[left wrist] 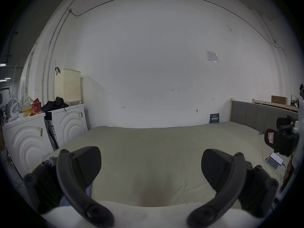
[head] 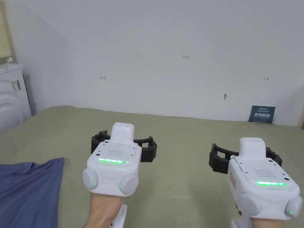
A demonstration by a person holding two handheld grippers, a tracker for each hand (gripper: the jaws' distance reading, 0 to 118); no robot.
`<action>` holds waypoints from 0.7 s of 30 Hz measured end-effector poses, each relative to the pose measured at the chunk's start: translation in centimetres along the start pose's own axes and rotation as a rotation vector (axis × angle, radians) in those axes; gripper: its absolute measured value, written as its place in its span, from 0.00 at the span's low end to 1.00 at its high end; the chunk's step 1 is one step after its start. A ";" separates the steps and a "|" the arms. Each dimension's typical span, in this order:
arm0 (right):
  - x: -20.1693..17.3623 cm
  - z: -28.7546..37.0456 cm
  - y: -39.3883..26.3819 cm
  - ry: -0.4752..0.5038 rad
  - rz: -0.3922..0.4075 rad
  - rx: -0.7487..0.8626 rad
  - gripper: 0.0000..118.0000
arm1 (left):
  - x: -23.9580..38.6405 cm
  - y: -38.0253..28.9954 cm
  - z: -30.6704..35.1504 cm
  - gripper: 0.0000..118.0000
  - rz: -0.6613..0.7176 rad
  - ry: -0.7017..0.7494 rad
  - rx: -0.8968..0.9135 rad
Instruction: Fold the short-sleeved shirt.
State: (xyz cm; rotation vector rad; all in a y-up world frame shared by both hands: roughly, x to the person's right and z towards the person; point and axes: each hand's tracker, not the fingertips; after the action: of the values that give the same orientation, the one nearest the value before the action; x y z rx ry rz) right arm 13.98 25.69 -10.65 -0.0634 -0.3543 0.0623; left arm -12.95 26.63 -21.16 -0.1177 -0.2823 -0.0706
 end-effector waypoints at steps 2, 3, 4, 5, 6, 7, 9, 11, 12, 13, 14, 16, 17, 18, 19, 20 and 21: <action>0.0 0.0 -0.1 -0.003 0.002 -0.001 0.96 | 0.1 -0.1 0.0 1.00 0.001 -0.002 -0.002; 0.1 -0.1 -0.2 -0.002 0.003 -0.001 0.96 | 0.1 -0.1 0.0 1.00 0.000 -0.002 -0.003; 0.1 -0.1 -0.3 -0.002 0.003 -0.002 0.96 | 0.1 -0.1 0.0 1.00 0.000 -0.001 -0.003; 0.2 -0.1 -0.3 -0.001 0.003 -0.001 0.96 | 0.1 -0.1 0.0 1.00 0.000 0.000 -0.003; 0.2 -0.1 -0.3 -0.003 0.004 0.000 0.96 | 0.2 -0.1 0.0 1.00 0.002 -0.003 -0.003; 0.1 -0.1 -0.3 -0.004 0.004 0.000 0.96 | 0.2 -0.1 0.0 1.00 0.003 -0.005 -0.003; 0.1 -0.1 -0.2 -0.004 0.004 -0.003 0.96 | 0.2 -0.1 0.0 1.00 0.003 -0.004 -0.001; 0.1 -0.1 -0.3 -0.004 0.005 -0.001 0.96 | 0.2 0.0 0.0 1.00 0.003 -0.004 0.001; 0.1 -0.1 -0.3 -0.004 0.006 -0.001 0.96 | 0.2 0.0 0.0 1.00 0.004 -0.004 0.001; 0.1 -0.1 -0.3 -0.005 0.006 -0.001 0.96 | 0.2 0.0 0.0 1.00 0.005 -0.004 0.002; 0.1 -0.1 -0.3 -0.005 0.005 -0.001 0.96 | 0.2 0.0 0.0 1.00 0.006 -0.005 0.001; 0.1 -0.1 -0.4 -0.005 0.005 -0.003 0.96 | 0.1 0.1 0.1 1.00 0.007 -0.004 0.004; 0.1 -0.1 -0.4 -0.005 0.006 -0.003 0.96 | 0.1 0.1 0.1 1.00 0.007 -0.004 0.004; 0.1 -0.1 -0.4 -0.005 0.005 -0.003 0.96 | 0.1 0.1 0.1 1.00 0.007 -0.004 0.003; 0.1 -0.1 -0.3 -0.007 0.005 -0.002 0.96 | 0.1 0.1 0.1 1.00 0.008 -0.004 0.003; 0.1 0.0 -0.3 -0.009 0.005 0.000 0.96 | 0.1 0.1 0.2 1.00 0.008 -0.005 0.004; 0.1 0.0 -0.3 -0.009 0.004 0.000 0.96 | 0.1 0.1 0.2 1.00 0.007 -0.003 0.004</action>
State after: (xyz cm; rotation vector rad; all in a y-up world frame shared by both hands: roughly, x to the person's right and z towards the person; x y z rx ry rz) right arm 14.09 25.41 -10.60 -0.0637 -0.3634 0.0668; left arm -12.94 26.76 -20.99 -0.1146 -0.2850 -0.0628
